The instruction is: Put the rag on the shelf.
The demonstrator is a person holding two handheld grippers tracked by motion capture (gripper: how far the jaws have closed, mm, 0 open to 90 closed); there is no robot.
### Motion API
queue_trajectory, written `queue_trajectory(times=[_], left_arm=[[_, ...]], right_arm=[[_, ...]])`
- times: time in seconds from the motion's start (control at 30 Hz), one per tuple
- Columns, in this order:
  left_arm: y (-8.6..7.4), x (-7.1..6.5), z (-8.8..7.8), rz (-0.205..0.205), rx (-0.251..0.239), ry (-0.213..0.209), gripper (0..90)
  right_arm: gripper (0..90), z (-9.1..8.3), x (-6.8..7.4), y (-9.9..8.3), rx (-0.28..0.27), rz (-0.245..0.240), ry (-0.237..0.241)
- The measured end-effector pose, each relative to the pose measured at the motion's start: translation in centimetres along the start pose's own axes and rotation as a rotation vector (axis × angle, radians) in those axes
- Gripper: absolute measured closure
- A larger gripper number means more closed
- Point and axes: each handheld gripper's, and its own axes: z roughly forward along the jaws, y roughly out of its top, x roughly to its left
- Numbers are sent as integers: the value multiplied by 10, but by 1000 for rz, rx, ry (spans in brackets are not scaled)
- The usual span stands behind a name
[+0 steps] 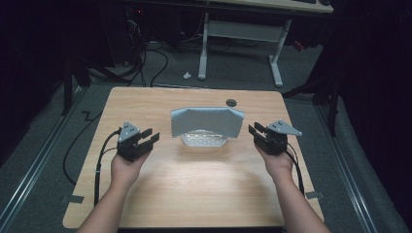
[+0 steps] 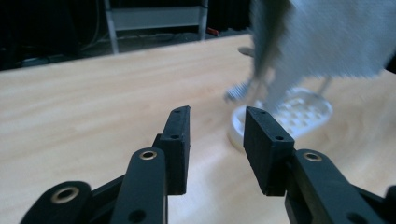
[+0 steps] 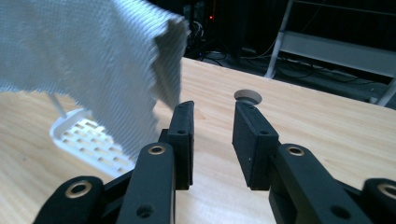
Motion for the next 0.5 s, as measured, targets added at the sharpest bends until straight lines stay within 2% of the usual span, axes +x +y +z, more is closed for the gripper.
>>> queue_trajectory(times=[0.07, 0.17, 0.23, 0.3, 0.37, 0.43, 0.5], left_arm=[[-9, -8, -10, 2, 1, -1, 599], [-22, -21, -21, -8, 30, -33, 575], [-34, -30, -23, 0, 86, -60, 567], [-47, -41, -23, 26, 152, -65, 548], [-58, -52, -24, 20, 202, -86, 528], [-67, -66, -28, 32, 214, -80, 510], [-77, -80, -32, 55, 197, -77, 507]], right_arm=[[663, -9, 6, -3, 11, -19, -2], [627, -26, 16, -9, -8, -30, 10], [587, -35, 22, -15, 15, -30, 26], [571, -44, 30, -24, 35, -37, 37], [569, -53, 40, -36, 54, -50, 44], [568, -59, 48, -50, 86, -50, 43], [558, -61, 56, -66, 121, -30, 52]])
